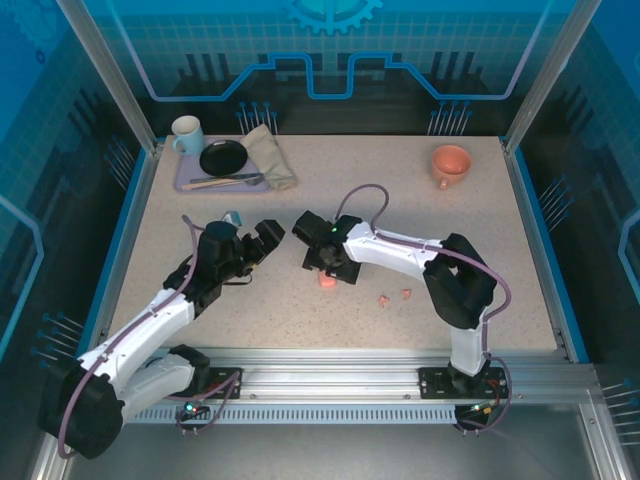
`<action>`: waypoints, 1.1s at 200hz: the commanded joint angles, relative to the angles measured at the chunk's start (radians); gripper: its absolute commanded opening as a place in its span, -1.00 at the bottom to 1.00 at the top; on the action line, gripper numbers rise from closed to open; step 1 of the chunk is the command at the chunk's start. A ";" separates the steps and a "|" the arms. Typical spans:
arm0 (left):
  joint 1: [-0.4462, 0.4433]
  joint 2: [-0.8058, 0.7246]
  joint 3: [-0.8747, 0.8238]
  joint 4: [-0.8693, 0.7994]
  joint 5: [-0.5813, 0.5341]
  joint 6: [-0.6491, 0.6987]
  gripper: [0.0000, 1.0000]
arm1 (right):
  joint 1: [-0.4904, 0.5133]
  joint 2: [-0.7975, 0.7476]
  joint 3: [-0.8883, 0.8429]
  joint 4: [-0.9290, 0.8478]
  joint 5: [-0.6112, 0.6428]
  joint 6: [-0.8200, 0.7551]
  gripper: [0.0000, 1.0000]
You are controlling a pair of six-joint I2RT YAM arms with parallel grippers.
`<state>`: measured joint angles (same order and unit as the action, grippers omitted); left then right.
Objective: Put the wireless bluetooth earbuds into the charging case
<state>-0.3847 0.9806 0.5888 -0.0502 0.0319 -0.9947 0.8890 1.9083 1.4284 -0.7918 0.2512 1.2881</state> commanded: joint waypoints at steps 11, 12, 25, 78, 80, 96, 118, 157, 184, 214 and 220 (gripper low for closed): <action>-0.007 -0.016 0.079 -0.072 -0.049 0.058 0.98 | 0.050 0.024 0.005 0.055 -0.089 0.059 0.70; -0.007 -0.016 0.081 -0.073 -0.049 0.060 0.98 | 0.052 0.026 0.008 0.057 -0.091 0.059 0.70; -0.006 -0.027 0.100 -0.089 -0.064 0.069 0.98 | 0.065 0.061 0.033 0.076 -0.121 0.059 0.69; -0.005 -0.087 0.127 -0.136 -0.134 0.074 0.98 | 0.087 0.176 0.116 0.105 -0.170 0.074 0.68; -0.005 -0.088 0.127 -0.135 -0.135 0.073 0.98 | 0.085 0.179 0.117 0.106 -0.170 0.073 0.68; -0.004 -0.100 0.123 -0.138 -0.142 0.062 0.98 | 0.077 0.192 0.112 0.106 -0.163 0.070 0.67; -0.005 -0.102 0.118 -0.137 -0.129 0.051 0.98 | 0.056 0.175 0.088 0.101 -0.141 0.059 0.67; -0.005 -0.099 0.105 -0.119 -0.115 0.034 0.98 | 0.012 0.100 0.016 0.101 -0.102 0.033 0.67; -0.004 -0.087 0.100 -0.107 -0.108 0.031 0.98 | -0.018 0.060 -0.022 0.088 -0.087 0.023 0.67; -0.005 -0.078 0.096 -0.102 -0.106 0.025 0.98 | -0.025 -0.054 -0.080 0.071 -0.043 0.026 0.67; -0.005 -0.076 0.094 -0.100 -0.107 0.023 0.98 | -0.022 -0.084 -0.092 0.057 -0.018 0.036 0.68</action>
<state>-0.3843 0.8989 0.6857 -0.1753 -0.0784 -0.9497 0.8631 1.9526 1.3773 -0.6762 0.1547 1.3197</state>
